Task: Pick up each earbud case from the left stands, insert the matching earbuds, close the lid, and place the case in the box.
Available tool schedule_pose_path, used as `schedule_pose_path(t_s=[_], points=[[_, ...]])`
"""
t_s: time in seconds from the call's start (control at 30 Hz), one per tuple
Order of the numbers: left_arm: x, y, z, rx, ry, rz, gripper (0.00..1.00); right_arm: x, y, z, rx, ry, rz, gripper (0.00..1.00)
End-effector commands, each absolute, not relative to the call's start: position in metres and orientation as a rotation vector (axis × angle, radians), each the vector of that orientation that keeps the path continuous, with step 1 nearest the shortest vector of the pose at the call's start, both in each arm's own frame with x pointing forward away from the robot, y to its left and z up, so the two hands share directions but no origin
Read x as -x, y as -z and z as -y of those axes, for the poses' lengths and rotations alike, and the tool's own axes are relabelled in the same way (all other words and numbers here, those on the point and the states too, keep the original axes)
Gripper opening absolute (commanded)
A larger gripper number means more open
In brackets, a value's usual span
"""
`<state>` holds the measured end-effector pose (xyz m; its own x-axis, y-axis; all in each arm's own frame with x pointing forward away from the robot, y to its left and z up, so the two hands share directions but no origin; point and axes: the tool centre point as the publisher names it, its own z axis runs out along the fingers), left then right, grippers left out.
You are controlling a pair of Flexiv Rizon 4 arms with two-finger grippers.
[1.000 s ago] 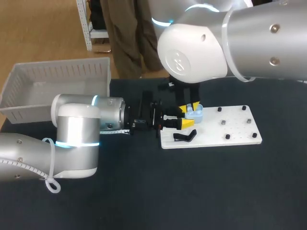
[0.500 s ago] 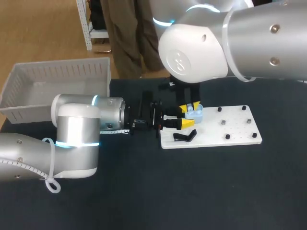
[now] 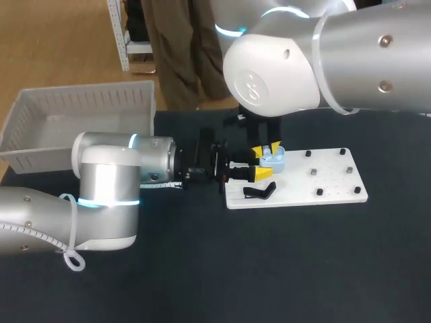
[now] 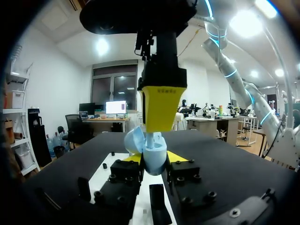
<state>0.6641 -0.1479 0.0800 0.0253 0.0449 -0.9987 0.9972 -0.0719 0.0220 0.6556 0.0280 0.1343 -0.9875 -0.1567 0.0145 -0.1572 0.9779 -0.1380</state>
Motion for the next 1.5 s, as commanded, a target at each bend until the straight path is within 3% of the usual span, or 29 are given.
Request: schedule_pose_path(t_s=[0.03,1.23,1.27,1.3,1.33,1.5], points=[[-0.6629,-0.0795,0.1480,-1.302,1.217,-1.190,0.00,-0.6562,-0.1334,-0.0268,-0.246,-0.218,3.124,0.00],[-0.6629,-0.0795,0.1480,-1.302,1.217,-1.190,0.00,-0.6523,-0.1246,-0.0325,-0.353,-0.243,3.105,0.00],[-0.6629,-0.0795,0.1480,-1.302,1.217,-1.190,0.00,-0.6523,-0.1245,-0.0322,-0.351,-0.245,3.104,0.07],[-0.6629,-0.0795,0.1480,-1.302,1.217,-1.190,0.00,-0.6522,-0.1244,-0.0318,-0.349,-0.248,3.104,0.27],[-0.6629,-0.0795,0.1480,-1.302,1.217,-1.190,0.00,-0.6522,-0.1243,-0.0315,-0.348,-0.249,3.103,0.34],[-0.6629,-0.0795,0.1480,-1.302,1.217,-1.190,0.00,-0.6523,-0.1245,-0.0309,-0.342,-0.251,3.106,0.36]])
